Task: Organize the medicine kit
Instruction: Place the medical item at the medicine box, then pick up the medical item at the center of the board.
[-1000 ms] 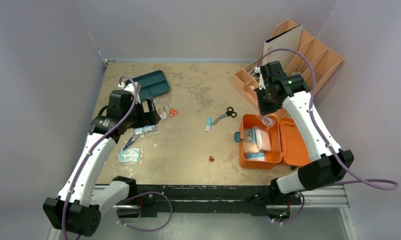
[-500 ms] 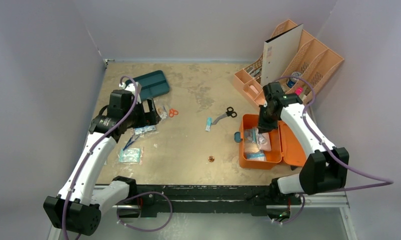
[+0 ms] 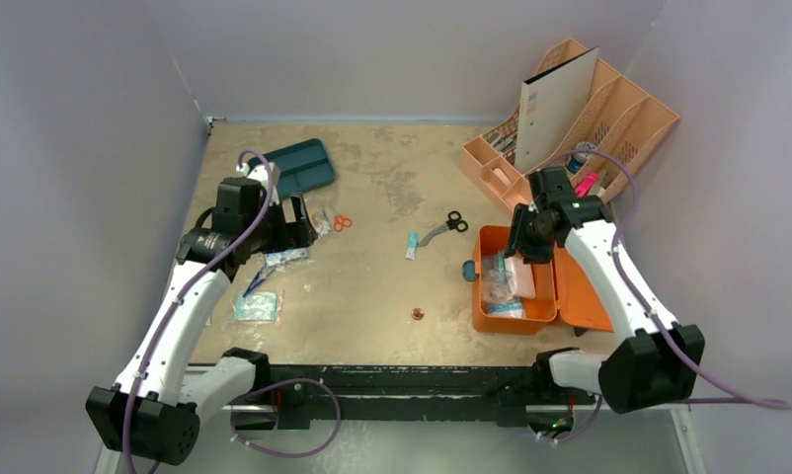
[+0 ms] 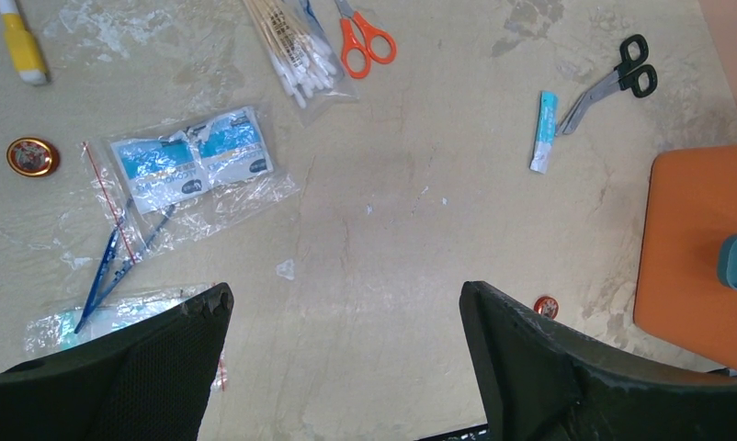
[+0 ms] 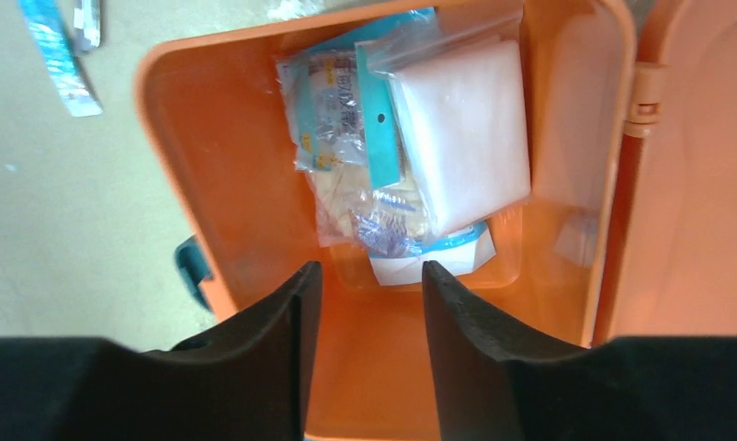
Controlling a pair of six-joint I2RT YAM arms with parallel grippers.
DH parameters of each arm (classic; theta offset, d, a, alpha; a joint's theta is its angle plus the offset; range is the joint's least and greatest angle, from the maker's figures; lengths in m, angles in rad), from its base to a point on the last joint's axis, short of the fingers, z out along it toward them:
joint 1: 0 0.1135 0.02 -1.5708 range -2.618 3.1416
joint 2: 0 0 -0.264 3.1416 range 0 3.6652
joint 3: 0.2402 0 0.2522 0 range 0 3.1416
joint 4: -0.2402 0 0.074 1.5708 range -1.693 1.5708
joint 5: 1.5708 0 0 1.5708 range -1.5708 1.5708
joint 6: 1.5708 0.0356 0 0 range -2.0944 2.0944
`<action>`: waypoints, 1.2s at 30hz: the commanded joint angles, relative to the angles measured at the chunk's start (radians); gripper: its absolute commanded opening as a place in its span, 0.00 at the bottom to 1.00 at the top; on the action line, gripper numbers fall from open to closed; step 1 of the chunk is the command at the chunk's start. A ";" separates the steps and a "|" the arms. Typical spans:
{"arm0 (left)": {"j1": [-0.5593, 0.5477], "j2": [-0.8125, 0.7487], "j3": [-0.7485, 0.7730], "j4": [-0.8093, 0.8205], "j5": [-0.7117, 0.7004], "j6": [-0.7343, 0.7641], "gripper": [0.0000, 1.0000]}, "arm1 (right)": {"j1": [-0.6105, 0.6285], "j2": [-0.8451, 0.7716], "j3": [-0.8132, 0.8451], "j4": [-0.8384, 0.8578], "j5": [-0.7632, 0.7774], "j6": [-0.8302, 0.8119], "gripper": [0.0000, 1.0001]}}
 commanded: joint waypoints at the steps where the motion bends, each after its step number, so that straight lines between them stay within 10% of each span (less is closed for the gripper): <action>1: -0.006 0.015 -0.002 0.003 0.017 0.001 0.93 | 0.000 -0.093 0.100 -0.071 -0.018 -0.060 0.49; 21: -0.001 0.424 0.204 -0.073 -0.201 -0.071 0.81 | 0.094 -0.254 0.060 0.054 -0.279 -0.084 0.60; 36: -0.002 0.868 0.453 0.183 -0.230 -0.123 0.58 | 0.095 -0.328 0.083 0.076 -0.224 -0.102 0.97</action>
